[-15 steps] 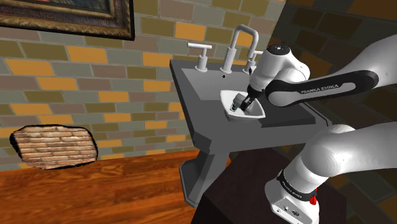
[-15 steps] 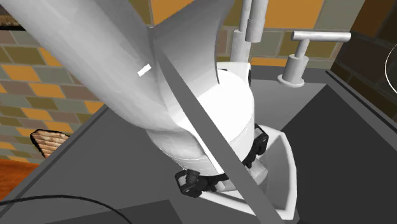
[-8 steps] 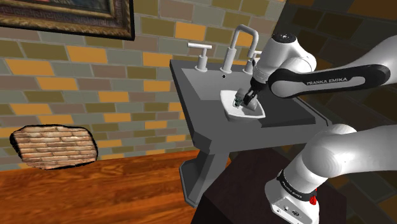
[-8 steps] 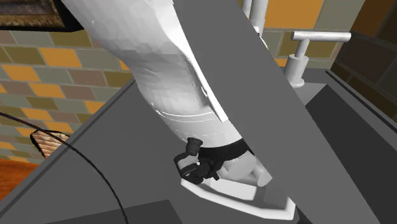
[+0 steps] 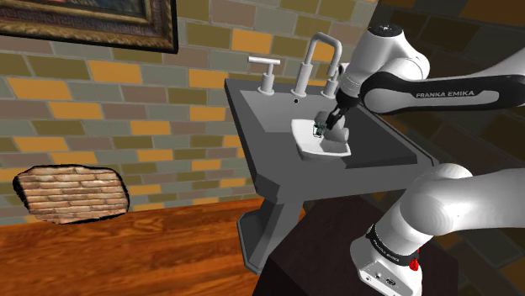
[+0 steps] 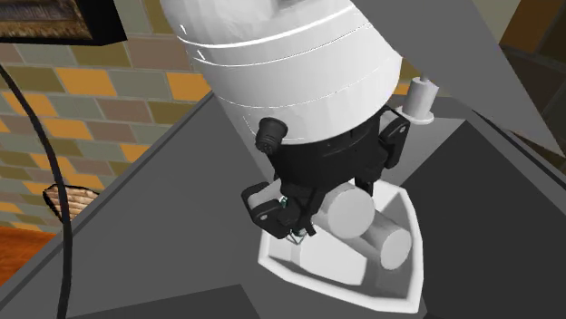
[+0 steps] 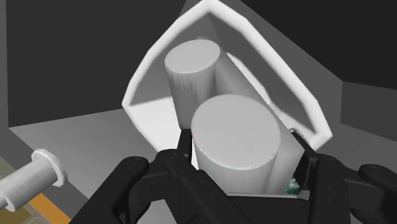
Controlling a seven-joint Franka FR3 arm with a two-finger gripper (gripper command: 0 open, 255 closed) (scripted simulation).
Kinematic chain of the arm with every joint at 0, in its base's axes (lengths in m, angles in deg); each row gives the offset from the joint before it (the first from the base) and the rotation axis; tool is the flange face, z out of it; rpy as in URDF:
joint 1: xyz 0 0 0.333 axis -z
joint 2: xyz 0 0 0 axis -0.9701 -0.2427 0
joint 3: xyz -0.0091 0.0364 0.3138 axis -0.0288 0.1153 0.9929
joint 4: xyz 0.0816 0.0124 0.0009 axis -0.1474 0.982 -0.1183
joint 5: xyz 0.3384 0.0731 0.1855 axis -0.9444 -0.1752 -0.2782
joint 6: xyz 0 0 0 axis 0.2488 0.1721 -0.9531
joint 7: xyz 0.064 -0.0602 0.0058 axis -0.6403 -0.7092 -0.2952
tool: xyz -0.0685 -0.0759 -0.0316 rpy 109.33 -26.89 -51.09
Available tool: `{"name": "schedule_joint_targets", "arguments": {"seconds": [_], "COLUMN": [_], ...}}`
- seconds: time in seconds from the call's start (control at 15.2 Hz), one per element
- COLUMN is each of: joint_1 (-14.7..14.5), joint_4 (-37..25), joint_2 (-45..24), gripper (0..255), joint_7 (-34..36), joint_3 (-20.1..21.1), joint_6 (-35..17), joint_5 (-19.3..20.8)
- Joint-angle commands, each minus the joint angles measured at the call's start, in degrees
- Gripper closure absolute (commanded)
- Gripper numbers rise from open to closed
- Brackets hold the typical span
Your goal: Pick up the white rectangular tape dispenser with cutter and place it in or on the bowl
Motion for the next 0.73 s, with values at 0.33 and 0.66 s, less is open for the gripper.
{"name": "schedule_joint_targets", "arguments": {"seconds": [0.33, 0.66], "joint_1": [-0.6, -0.5], "joint_4": [-4.7, -12.4], "joint_2": [1.1, -1.7], "gripper": [255, 255], "joint_7": [-2.1, -4.9], "joint_3": [0.2, -0.6], "joint_6": [5.5, 9.8], "joint_5": [-1.5, -2.1]}}
